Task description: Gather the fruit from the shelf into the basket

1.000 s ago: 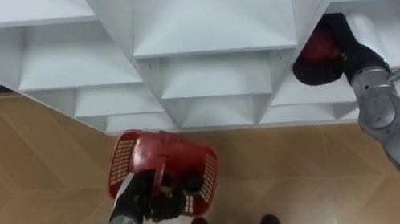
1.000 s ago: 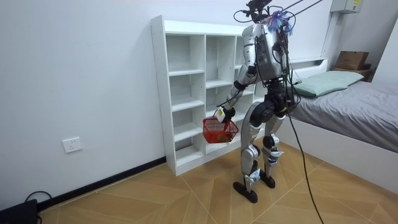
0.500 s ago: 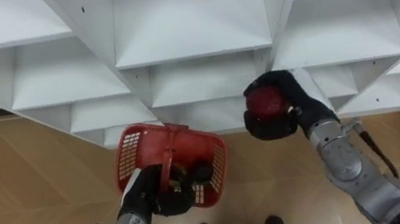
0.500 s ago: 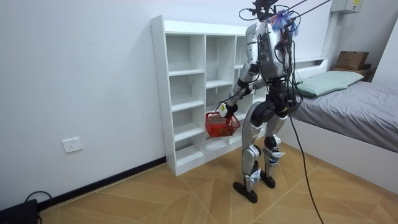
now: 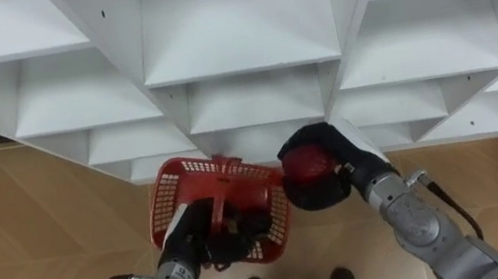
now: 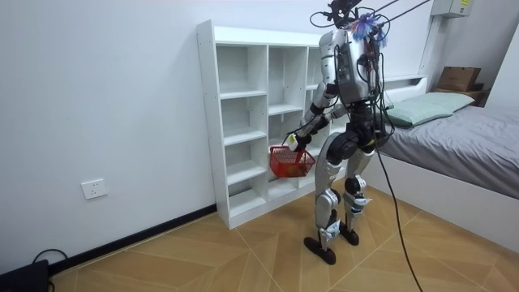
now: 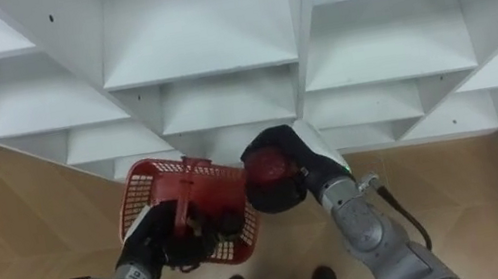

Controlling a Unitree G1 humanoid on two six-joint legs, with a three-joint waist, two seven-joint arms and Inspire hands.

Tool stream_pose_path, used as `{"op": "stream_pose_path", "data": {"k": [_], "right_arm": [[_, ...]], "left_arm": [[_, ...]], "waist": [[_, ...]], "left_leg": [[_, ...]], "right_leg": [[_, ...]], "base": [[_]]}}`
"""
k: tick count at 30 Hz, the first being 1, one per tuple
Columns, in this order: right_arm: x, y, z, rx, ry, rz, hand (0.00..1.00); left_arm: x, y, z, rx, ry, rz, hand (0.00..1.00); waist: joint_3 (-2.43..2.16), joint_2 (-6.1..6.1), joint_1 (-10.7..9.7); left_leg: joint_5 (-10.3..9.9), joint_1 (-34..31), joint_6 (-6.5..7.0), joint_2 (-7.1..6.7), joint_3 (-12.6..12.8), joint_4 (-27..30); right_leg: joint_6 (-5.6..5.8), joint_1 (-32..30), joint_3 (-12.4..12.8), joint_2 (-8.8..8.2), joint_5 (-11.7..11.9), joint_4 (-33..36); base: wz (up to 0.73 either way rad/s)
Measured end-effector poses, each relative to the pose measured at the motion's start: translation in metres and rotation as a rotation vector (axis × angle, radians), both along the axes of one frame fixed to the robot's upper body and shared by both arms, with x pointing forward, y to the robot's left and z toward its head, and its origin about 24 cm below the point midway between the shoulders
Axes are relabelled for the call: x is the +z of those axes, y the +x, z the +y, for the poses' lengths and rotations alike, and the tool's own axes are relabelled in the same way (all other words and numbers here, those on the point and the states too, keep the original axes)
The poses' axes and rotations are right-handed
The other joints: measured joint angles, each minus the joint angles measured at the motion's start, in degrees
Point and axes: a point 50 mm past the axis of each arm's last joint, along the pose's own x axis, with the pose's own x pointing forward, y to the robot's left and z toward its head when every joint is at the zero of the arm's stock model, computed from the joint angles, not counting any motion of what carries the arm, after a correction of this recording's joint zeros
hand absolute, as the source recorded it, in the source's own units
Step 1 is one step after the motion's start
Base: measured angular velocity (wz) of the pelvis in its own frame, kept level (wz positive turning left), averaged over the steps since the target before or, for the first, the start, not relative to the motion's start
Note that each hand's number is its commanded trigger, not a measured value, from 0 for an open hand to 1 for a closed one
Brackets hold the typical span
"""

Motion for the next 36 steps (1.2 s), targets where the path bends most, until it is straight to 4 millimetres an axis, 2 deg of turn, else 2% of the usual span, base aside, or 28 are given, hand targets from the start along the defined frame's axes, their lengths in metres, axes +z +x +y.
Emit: {"op": "stream_pose_path", "data": {"k": [9,23,36], "right_arm": [[-0.001,-0.001,0.004,0.018,-0.012,-0.002,1.0],[-0.006,-0.006,0.01,0.07,-0.026,0.029,1.0],[-0.01,-0.008,0.014,0.084,-0.05,0.04,1.0]], "left_arm": [[-0.001,-0.002,-0.008,-0.04,-0.018,0.007,1.0],[0.001,0.001,-0.01,-0.061,-0.026,0.001,1.0],[0.012,0.01,-0.015,-0.073,-0.049,-0.065,1.0]], "waist": [[0.08,0.18,0.14],[0.21,0.49,0.13],[0.27,0.43,0.0]], "left_leg": [[0.0,0.06,0.0,0.01,0.06,-0.04],[0.0,0.06,0.0,-0.01,0.16,-0.22],[0.0,-0.15,0.0,-0.03,0.16,-0.24]], "right_leg": [[0.0,0.02,0.12,-0.06,-0.03,0.13],[0.05,-0.1,0.4,-0.04,-0.06,0.08],[0.06,-0.26,0.4,-0.07,-0.07,0.0]], "base": [[0.0],[0.0],[0.0]]}}
